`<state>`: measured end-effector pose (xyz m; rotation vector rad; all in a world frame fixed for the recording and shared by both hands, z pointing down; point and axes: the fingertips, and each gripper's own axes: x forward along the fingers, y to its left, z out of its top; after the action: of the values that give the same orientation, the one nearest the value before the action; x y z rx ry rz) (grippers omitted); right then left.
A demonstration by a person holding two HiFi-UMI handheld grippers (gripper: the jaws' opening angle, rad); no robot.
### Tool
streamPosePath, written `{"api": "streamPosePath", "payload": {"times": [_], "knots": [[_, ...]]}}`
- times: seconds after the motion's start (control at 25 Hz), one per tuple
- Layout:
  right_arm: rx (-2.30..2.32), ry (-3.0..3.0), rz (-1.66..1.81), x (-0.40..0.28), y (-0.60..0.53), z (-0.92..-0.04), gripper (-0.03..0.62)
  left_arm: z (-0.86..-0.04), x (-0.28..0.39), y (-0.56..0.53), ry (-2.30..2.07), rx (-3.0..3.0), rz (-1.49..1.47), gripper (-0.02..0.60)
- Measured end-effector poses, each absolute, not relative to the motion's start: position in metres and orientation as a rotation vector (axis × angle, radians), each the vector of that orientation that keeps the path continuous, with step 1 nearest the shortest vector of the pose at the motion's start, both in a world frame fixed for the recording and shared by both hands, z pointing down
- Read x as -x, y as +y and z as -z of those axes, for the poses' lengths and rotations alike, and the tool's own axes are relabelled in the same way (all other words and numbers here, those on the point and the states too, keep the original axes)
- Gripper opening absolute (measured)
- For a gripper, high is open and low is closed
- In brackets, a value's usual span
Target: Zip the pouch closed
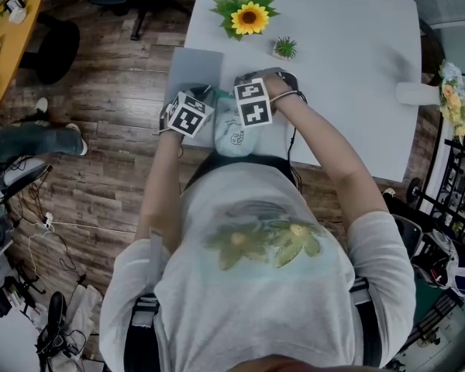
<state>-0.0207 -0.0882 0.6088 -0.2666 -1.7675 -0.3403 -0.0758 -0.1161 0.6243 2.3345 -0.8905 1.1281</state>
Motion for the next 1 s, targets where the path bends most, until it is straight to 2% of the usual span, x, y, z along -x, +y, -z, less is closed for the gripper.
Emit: {"api": "streamPosePath", "payload": {"times": [1.0], "knots": [[0.247, -1.736, 0.253, 0.003, -0.084, -0.612, 0.015, -0.623, 0.077, -0.117, -0.881, -2.342, -1.119, 0.028]]}}
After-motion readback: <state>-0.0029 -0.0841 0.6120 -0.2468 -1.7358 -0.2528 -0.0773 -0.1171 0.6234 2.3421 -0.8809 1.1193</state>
